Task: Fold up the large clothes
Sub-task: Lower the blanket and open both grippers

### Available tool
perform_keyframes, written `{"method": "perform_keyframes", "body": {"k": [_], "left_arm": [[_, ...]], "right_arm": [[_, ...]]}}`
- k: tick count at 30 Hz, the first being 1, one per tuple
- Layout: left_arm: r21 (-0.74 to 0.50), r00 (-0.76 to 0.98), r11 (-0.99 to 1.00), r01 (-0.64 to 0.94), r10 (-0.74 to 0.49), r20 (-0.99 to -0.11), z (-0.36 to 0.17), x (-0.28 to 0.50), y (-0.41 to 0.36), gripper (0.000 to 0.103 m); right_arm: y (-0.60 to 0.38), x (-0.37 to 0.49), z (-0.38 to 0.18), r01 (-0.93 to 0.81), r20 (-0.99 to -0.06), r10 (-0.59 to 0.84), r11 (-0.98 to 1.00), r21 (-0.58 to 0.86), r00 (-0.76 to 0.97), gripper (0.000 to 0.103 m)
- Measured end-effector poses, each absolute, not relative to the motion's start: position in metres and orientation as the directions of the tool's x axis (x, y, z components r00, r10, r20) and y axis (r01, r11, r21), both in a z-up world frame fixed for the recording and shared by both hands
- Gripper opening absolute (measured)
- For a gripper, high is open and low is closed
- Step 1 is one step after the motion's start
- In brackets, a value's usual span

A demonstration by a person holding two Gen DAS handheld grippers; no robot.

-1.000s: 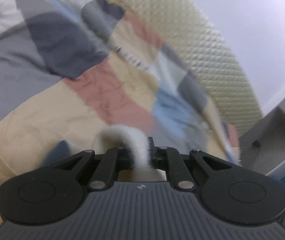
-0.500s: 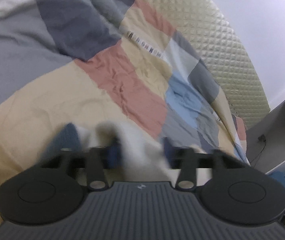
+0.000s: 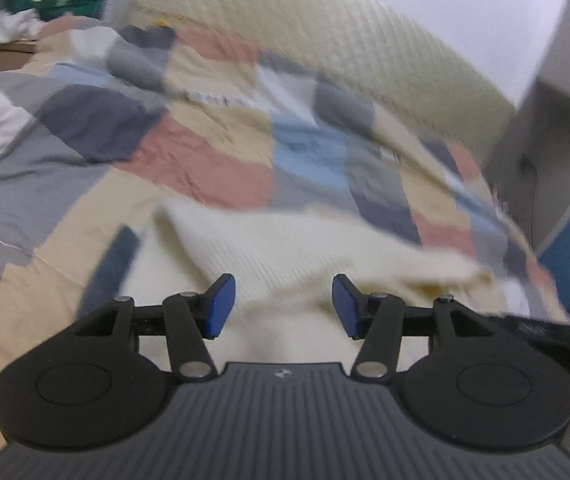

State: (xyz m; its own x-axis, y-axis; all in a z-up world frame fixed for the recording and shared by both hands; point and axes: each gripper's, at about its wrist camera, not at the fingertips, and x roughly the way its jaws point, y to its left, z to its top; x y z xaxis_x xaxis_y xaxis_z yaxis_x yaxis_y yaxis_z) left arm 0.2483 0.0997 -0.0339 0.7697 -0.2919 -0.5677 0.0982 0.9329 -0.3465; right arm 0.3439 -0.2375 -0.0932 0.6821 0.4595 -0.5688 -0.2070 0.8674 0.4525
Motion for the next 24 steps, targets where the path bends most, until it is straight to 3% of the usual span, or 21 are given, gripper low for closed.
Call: {"method": "perform_keyframes", "body": {"k": [1, 3, 6, 12, 20, 24], "left_arm": [[-0.333, 0.750, 0.938, 0.101, -0.292, -0.594, -0.038, 0.249, 0.093, 0.059], [-0.304, 0.696, 0.948, 0.094, -0.281, -0.661, -0.053, 0.256, 0.082, 0.059], [-0.242, 0.657, 0.968, 0.068, -0.226, -0.719, -0.078, 0.268, 0.071, 0.060], [-0.227, 0.709, 0.974, 0.029, -0.179, -0.682, -0.084, 0.291, 0.070, 0.060], [-0.211, 0.758, 0.977, -0.039, -0.108, -0.643, -0.095, 0.339, 0.076, 0.061], [-0.259, 0.789, 0.965, -0.045, -0.125, -0.601, -0.097, 0.355, 0.089, 0.061]], "right_arm": [[-0.231, 0.344, -0.096, -0.211, -0.595, 0.438, 0.886, 0.413, 0.674, 0.063], [-0.218, 0.346, -0.105, -0.205, -0.651, 0.358, 0.931, 0.301, 0.669, 0.048], [-0.215, 0.349, -0.112, -0.197, -0.644, 0.331, 0.942, 0.273, 0.690, 0.045], [-0.224, 0.387, -0.120, -0.116, -0.657, 0.284, 0.951, 0.287, 0.698, 0.035], [-0.229, 0.411, -0.123, -0.102, -0.638, 0.282, 0.947, 0.305, 0.716, 0.034], [-0.239, 0.421, -0.123, -0.079, -0.612, 0.300, 0.929, 0.360, 0.732, 0.035]]}}
